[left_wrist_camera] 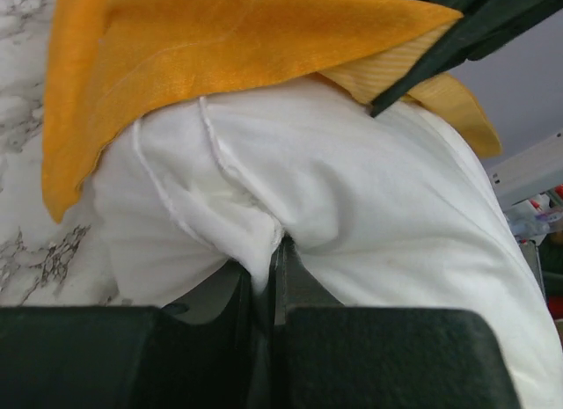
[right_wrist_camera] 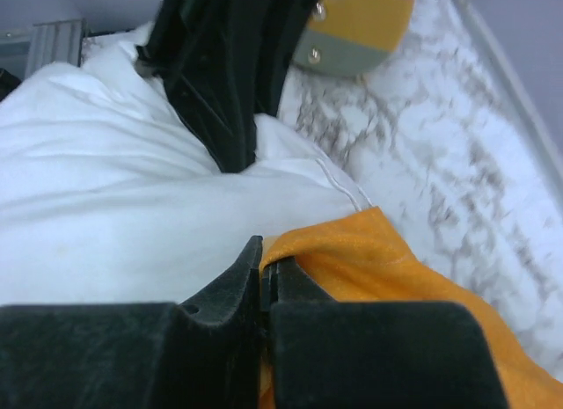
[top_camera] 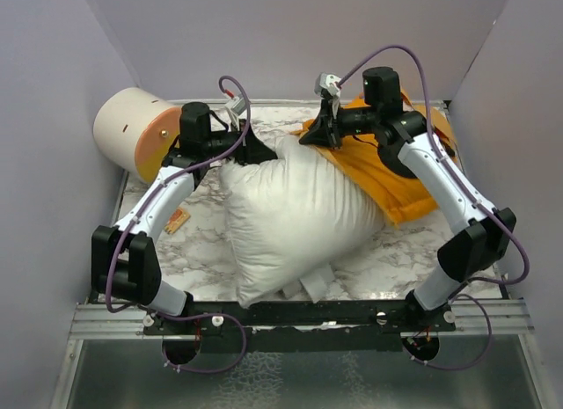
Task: Put the pillow into the pillowcase
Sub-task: Stuff the pillow into the pillowcase.
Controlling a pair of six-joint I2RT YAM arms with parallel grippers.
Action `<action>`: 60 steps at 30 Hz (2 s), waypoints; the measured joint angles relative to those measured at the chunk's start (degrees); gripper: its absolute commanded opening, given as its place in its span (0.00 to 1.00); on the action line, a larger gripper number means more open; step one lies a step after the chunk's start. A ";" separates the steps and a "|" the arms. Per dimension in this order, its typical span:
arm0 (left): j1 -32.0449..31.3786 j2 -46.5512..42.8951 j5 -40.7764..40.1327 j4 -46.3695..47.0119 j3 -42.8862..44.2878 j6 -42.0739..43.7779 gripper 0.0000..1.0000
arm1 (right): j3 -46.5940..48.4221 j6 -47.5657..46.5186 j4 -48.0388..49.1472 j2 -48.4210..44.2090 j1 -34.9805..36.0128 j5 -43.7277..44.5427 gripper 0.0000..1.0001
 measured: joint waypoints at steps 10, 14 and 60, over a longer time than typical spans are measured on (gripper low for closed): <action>-0.09 7.89 -5.46 2.86 -2.51 0.94 0.00 | -9.66 5.33 -0.35 5.77 -5.99 -1.44 0.01; -0.13 10.78 -6.75 2.93 1.53 -0.02 0.01 | -8.04 7.19 0.72 5.18 -7.34 -0.85 0.00; 10.03 -42.03 -31.30 6.95 -44.41 -21.55 0.90 | -26.18 1.27 -7.50 -15.37 -8.72 22.36 0.11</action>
